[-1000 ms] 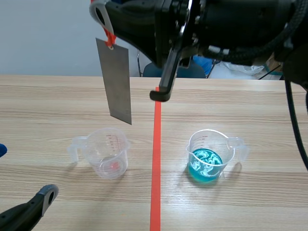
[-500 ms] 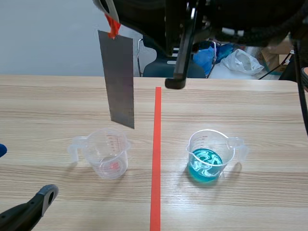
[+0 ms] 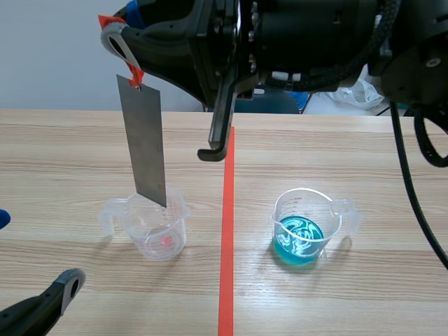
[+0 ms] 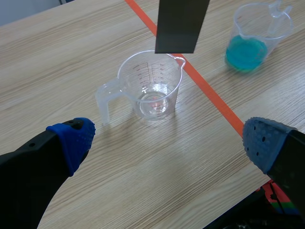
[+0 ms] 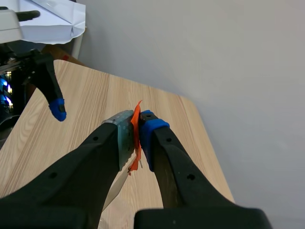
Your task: Do the redox reaction experiment
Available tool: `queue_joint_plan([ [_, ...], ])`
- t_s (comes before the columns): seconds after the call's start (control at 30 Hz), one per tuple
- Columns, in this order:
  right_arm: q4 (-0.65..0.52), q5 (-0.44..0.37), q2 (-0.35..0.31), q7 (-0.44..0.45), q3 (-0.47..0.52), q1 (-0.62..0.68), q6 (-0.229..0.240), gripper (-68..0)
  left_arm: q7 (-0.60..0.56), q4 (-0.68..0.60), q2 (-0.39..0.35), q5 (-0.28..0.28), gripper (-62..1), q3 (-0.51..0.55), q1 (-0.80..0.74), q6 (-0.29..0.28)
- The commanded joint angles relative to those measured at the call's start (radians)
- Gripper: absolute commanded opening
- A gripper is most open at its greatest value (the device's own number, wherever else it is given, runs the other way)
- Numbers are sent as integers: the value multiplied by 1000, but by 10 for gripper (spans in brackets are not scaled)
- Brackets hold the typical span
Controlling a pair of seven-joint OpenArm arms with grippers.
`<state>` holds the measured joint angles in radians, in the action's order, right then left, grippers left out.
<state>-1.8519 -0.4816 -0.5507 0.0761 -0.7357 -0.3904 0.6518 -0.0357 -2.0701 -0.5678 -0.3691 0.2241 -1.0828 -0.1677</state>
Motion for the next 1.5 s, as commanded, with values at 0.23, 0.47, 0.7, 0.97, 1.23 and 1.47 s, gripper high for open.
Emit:
queue_joint_plan([
  [0.23, 98, 53, 86, 16, 1, -29, -3, -667, -18, -11, 5, -9, 14, 2, 3, -2],
  [0.47, 180, 60, 136, 16, -35, -71, 4, -667, -18, -11, 5, -9, 14, 2, 3, -2],
  [0.7, 248, 80, 184, 18, -70, -81, 4, -667, -17, -11, 5, -9, 14, 2, 3, -2],
  [0.97, 291, 94, 227, 18, -97, -81, 5, -667, -17, -11, 5, -9, 14, 2, 3, -2],
  [1.23, 321, 95, 249, 15, -97, -80, 23, -667, -17, -11, 5, -9, 14, 2, 3, -2],
  [1.47, 323, 97, 244, 3, -98, -60, 32, -667, -17, -11, 5, -9, 14, 2, 3, -2],
])
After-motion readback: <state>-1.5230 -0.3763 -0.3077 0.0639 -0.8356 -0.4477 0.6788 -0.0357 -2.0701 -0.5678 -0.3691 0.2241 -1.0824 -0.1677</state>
